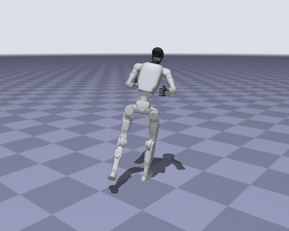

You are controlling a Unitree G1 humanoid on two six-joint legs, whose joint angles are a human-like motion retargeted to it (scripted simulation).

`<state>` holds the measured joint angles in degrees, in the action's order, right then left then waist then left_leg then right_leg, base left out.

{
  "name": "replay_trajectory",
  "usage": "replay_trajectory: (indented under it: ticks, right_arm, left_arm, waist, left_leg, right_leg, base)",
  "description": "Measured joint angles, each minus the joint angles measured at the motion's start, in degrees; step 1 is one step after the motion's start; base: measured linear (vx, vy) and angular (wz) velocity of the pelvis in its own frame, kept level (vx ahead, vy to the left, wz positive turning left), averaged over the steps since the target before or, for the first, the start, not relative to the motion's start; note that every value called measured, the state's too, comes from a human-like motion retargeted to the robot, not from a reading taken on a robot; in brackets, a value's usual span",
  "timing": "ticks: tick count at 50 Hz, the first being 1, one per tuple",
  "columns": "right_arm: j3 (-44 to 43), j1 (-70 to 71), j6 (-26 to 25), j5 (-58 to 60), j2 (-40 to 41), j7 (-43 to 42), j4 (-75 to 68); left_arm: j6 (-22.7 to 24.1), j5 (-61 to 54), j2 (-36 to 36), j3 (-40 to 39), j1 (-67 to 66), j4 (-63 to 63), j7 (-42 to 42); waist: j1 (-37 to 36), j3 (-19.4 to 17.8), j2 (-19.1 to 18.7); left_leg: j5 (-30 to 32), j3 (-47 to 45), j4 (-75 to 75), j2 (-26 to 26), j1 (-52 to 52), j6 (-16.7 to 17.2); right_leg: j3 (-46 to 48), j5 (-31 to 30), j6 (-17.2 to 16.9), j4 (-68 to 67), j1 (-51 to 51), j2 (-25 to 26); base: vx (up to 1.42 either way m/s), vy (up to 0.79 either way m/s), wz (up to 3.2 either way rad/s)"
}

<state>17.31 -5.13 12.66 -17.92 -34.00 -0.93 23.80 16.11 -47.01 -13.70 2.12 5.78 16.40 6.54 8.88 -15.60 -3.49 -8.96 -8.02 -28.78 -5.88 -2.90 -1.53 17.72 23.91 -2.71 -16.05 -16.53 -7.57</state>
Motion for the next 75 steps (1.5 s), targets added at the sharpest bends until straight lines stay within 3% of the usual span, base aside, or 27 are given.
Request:
replay_trajectory:
  ticks: [5, 7, 10, 13, 15, 18, 20, 23, 25, 27, 30, 32, 35, 37, 39, 41, 45, 48, 53, 57, 60, 62, 65, 67, 70, 72, 75]
  right_arm:
    - [6.46, 13.86, -0.3, -0.01, 6.73, -9.35, -3.48]
    - [5.07, 20.61, -0.11, -2.73, 10.16, -8.26, 0.88]
    - [0.7, 26.17, 0.49, -4.56, 14.58, -7.88, 7.75]
    - [-0.86, 25.65, 1.71, -5.66, 16.59, -8.87, 11.79]
    - [-0.75, 23.65, 2.3, -5.04, 16.33, -7.49, 13.05]
    - [0.95, 18.34, 3.1, -3.03, 14.2, -2.8, 12.63]
    - [2.65, 13.56, 3.13, -2.22, 12.38, 0.62, 10.57]
    - [5.47, 6.61, 2.55, -0.97, 10.71, 1.03, 2.73]
    - [4.73, 2.23, 2.23, 1.04, 9.68, 0.87, -1.22]
    - [1.98, -3.46, 2.22, -0.86, 7.99, 4.41, -0.38]
    - [-2.53, -11.66, 2.72, -8.87, 3.5, 8.44, 4.12]
    - [-4.56, -14.93, 3.39, -10.01, -0.05, 7.47, 5.68]
    - [-5.89, -15.22, 0.55, -15.36, -3.33, 7.74, 5.7]
    - [-5.22, -13.12, -0.69, -11.71, -3.34, 7.06, 4.12]
    - [-3.08, -9.38, -1.24, -8.06, -2.57, 5.75, 2.0]
    - [1.58, -3.0, -0.79, -7.76, -1.3, 2.92, -1.42]
    - [9.22, 13.69, 4.0, -11.08, 5.72, -10.97, -3.24]
    - [1.83, 24.65, 4.39, -7.14, 15.61, -11.89, 1.0]
    - [-2.6, 28.17, 4.47, -6.22, 22.61, -13.31, 7.82]
    - [1.25, 22.18, 3.49, -13.77, 17.16, -1.75, 10.79]
    - [3.45, 15.95, 1.42, -13.4, 12.39, 6.5, 9.99]
    - [4.51, 11.29, 1.01, -11.16, 10.94, 7.23, 5.66]
    - [5.38, 4.42, 1.42, -0.71, 10.53, 0.09, -4.2]
    - [3.82, -2.16, 1.45, 0.11, 8.99, -0.8, -5.04]
    - [-0.29, -11.94, 1.66, -10.22, 1.58, 5.57, 1.19]
    - [-2.43, -15.75, 1.58, -11.93, -5.06, 7.45, 4.72]
    - [-5.5, -19.39, -0.38, -13.31, -7.68, 11.1, 4.49]
  left_arm:
    - [-2.37, 5.49, -1.32, 3.93, -15.57, -20.04, 13.06]
    - [-2.66, 5.96, -3.6, 3.23, -23.81, -16.89, 10.53]
    - [-4.06, 8.47, -8.8, -1.72, -33.68, -8.3, 2.72]
    - [-5.4, 8.38, -12.33, -5.6, -37.48, -2.72, -2.84]
    - [-4.43, 10.02, -12.95, -6.45, -37.56, -0.57, -4.43]
    - [-1.51, 14.01, -11.81, -4.44, -31.52, 0.84, -5.69]
    - [-0.57, 16.17, -10.4, -0.72, -23.07, 0.22, -5.49]
    - [0.3, 18.11, -7.68, 8.18, -3.26, -3.85, 0.12]
    - [1.22, 19.38, -6.66, 12.28, 11.07, -5.06, 4.16]
    - [2.08, 20.5, -6.69, 12.48, 21.64, -3.03, 4.36]
    - [4.27, 22.52, -6.18, 10.04, 30.86, 0.63, 6.41]
    - [5.98, 21.83, -4.75, 8.85, 31.21, 3.4, 8.71]
    - [3.73, 23.68, -3.68, 7.09, 29.28, 5.85, 12.99]
    - [2.56, 26.1, -4.03, 7.14, 24.55, 8.08, 12.7]
    - [1.36, 28.5, -5.27, 6.62, 17.85, 9.33, 11.01]
    - [0.46, 31.07, -6.51, 5.61, 10.33, 8.0, 8.3]
    - [-1.78, 45.23, -10.78, 3.46, -6.32, -1.17, 5.04]
    - [-1.35, 44.33, -18.31, 0.79, -21.18, 0.28, 0.46]
    - [0.69, 27.26, -30.01, -3.71, -39.05, 7.53, 0.98]
    - [1.12, 30.88, -28.74, -11.05, -45.29, 10.55, -2.89]
    - [-0.19, 34.0, -22.56, -9.74, -39.94, 10.73, -4.12]
    - [-1.27, 36.66, -18.14, -4.29, -30.19, 7.65, -3.49]
    - [-2.18, 42.61, -12.42, 5.72, -8.61, 0.92, 0.75]
    - [-2.31, 44.7, -10.04, 9.05, 5.46, 0.18, 2.8]
    - [-1.95, 46.25, -7.59, 9.47, 21.45, 1.49, 7.27]
    - [-1.08, 47.88, -6.52, 8.91, 26.81, 3.24, 14.49]
    - [0.38, 52.27, -6.54, 8.51, 31.36, 6.08, 25.28]
  waist:
    - [-5.89, -1.48, 2.26]
    - [-8.76, -1.07, 4.69]
    - [-16.16, 1.94, 9.67]
    - [-23.62, 5.23, 13.74]
    - [-26.0, 6.23, 14.3]
    - [-24.82, 3.05, 10.32]
    - [-22.53, -0.9, 6.47]
    - [-18.5, -4.48, 5.5]
    - [-15.68, -4.04, 7.44]
    - [-10.82, -1.01, 7.88]
    - [-0.14, 5.18, 4.09]
    - [6.75, 7.81, 0.69]
    - [13.08, 8.79, -0.24]
    - [13.34, 7.32, 2.06]
    - [11.59, 4.97, 4.37]
    - [8.44, 2.71, 5.75]
    - [0.73, 1.34, 3.03]
    - [-6.32, 3.73, 5.11]
    - [-24.4, 8.17, 14.52]
    - [-29.8, 6.83, 11.14]
    - [-25.7, 1.34, 4.37]
    - [-22.54, -2.14, 2.07]
    - [-19.61, -3.67, 4.72]
    - [-16.77, -0.52, 6.52]
    - [-7.76, 6.45, 3.81]
    - [0.3, 9.2, 0.04]
    - [10.3, 9.88, -1.23]
  left_leg:
    - [-11.35, -2.37, -35.07, -1.3, 13.47, -2.58]
    - [-14.63, -3.49, -38.19, -0.51, 17.98, -4.3]
    - [-17.21, -5.86, -31.35, 3.06, 23.3, -5.34]
    - [-15.51, -9.57, -11.11, 5.47, 24.72, -4.15]
    - [-14.21, -11.87, 5.81, 5.86, 22.55, -1.81]
    - [-11.86, -13.0, 22.49, 4.79, 16.42, 3.61]
    - [-10.53, -10.31, 22.69, 2.97, 12.56, 4.6]
    - [-19.55, -6.15, 6.79, 1.81, 12.11, -1.95]
    - [-26.18, -6.49, -1.89, 2.42, 13.38, -4.6]
    - [-27.33, -6.86, -2.04, 2.39, 12.22, -3.67]
    - [-21.43, -4.53, 4.68, 1.15, 9.25, -0.19]
    - [-13.71, -2.45, 10.19, 0.33, 5.89, 1.82]
    - [-0.73, -0.54, 17.82, 2.69, -1.94, 2.88]
    - [5.17, 0.9, 22.06, 4.96, -10.26, 2.8]
    - [6.27, 2.28, 19.78, 7.11, -15.79, 0.67]
    - [1.92, 0.8, 7.29, 8.5, -14.86, -2.26]
    - [-11.21, -4.18, -29.1, 2.71, 3.13, -7.1]
    - [-16.24, -5.75, -37.56, 1.28, 16.48, -9.32]
    - [-14.37, -14.87, -8.47, 5.1, 23.23, -5.42]
    - [-10.64, -21.21, 23.19, 4.34, 16.93, 4.45]
    - [-8.05, -16.4, 23.58, 2.36, 12.57, 7.34]
    - [-12.58, -11.18, 14.75, 0.83, 10.37, 4.26]
    - [-22.78, -8.55, 2.76, 2.69, 10.25, -1.09]
    - [-24.15, -8.09, 2.63, 4.55, 10.35, -1.25]
    - [-20.1, -4.25, 8.01, 4.96, 9.39, 0.45]
    - [-14.22, -0.63, 11.97, 4.46, 6.8, 1.49]
    - [-3.28, 3.67, 18.86, 6.5, -1.13, 2.3]
  right_leg:
    - [-12.97, 14.01, 2.79, -15.41, -1.77, 3.79]
    - [-17.47, 13.22, 2.77, -9.95, 3.08, 4.48]
    - [-22.64, 5.29, -0.14, 0.17, 10.8, 2.42]
    - [-25.65, -8.87, -2.09, 7.91, 16.7, 0.06]
    - [-26.89, -17.91, -3.43, 11.3, 21.27, 0.19]
    - [-27.07, -24.67, -4.08, 10.7, 30.97, 3.56]
    - [-23.94, -23.16, -2.82, 1.39, 34.42, 6.25]
    - [-17.47, -11.3, 0.9, -28.85, 25.63, 4.53]
    - [-16.71, -3.31, 3.04, -45.26, 15.91, 1.94]
    - [-15.42, 1.13, 4.29, -50.43, 7.4, 1.54]
    - [-8.72, 2.52, 4.23, -40.95, -1.24, 2.65]
    - [-2.61, -0.5, 2.5, -23.24, -1.42, 3.6]
    - [3.71, -6.95, -1.83, 6.57, 2.17, 3.62]
    - [3.52, -8.61, -5.63, 13.59, 3.28, 3.17]
    - [0.15, -10.19, -7.07, 13.88, 4.7, 2.86]
    - [-4.59, -9.19, -4.72, 10.36, 6.61, 2.54]
    - [-11.1, 3.63, 3.0, -3.84, 4.88, 5.14]
    - [-13.11, 6.17, 2.36, -5.42, 6.42, 4.24]
    - [-19.38, -9.17, -5.06, 5.38, 14.86, -0.46]
    - [-24.37, -24.64, -6.92, 13.36, 28.45, 2.16]
    - [-24.12, -26.0, -2.75, 6.94, 37.59, 6.16]
    - [-18.83, -20.06, -1.02, -9.63, 35.5, 6.98]
    - [-14.29, -7.82, 1.33, -36.79, 22.48, 1.91]
    - [-14.22, -2.45, 2.41, -43.88, 11.62, 0.22]
    - [-9.68, -0.57, 2.98, -36.27, 0.04, 1.0]
    - [-4.62, -4.49, 2.1, -19.05, -0.77, 2.09]
    - [-1.47, -11.41, -2.93, 8.16, 1.81, 1.76]
  base:
    - [0.81, -0.17, -2.74]
    - [0.97, -0.12, -2.2]
    - [1.09, -0.06, -1.86]
    - [1.15, 0.05, -1.55]
    - [1.18, 0.16, -1.09]
    - [1.17, 0.23, -0.32]
    - [1.1, 0.23, 0.27]
    - [1.01, 0.19, 0.3]
    - [0.98, 0.13, 0.02]
    - [1.03, 0.1, 0.2]
    - [1.13, 0.03, 0.77]
    - [1.22, -0.11, 0.87]
    - [1.28, -0.25, 0.17]
    - [1.31, -0.27, -0.86]
    - [1.27, -0.19, -1.43]
    - [1.19, -0.09, -1.79]
    - [1.1, 0.02, -1.44]
    - [1.17, 0.03, -0.81]
    - [1.29, 0.12, -1.25]
    - [1.31, 0.39, -0.62]
    - [1.24, 0.39, 0.94]
    - [1.15, 0.3, 1.22]
    - [1.1, 0.22, 0.74]
    - [1.13, 0.19, 0.62]
    - [1.2, 0.15, 1.24]
    - [1.28, 0.01, 1.64]
    - [1.37, -0.18, 1.48]
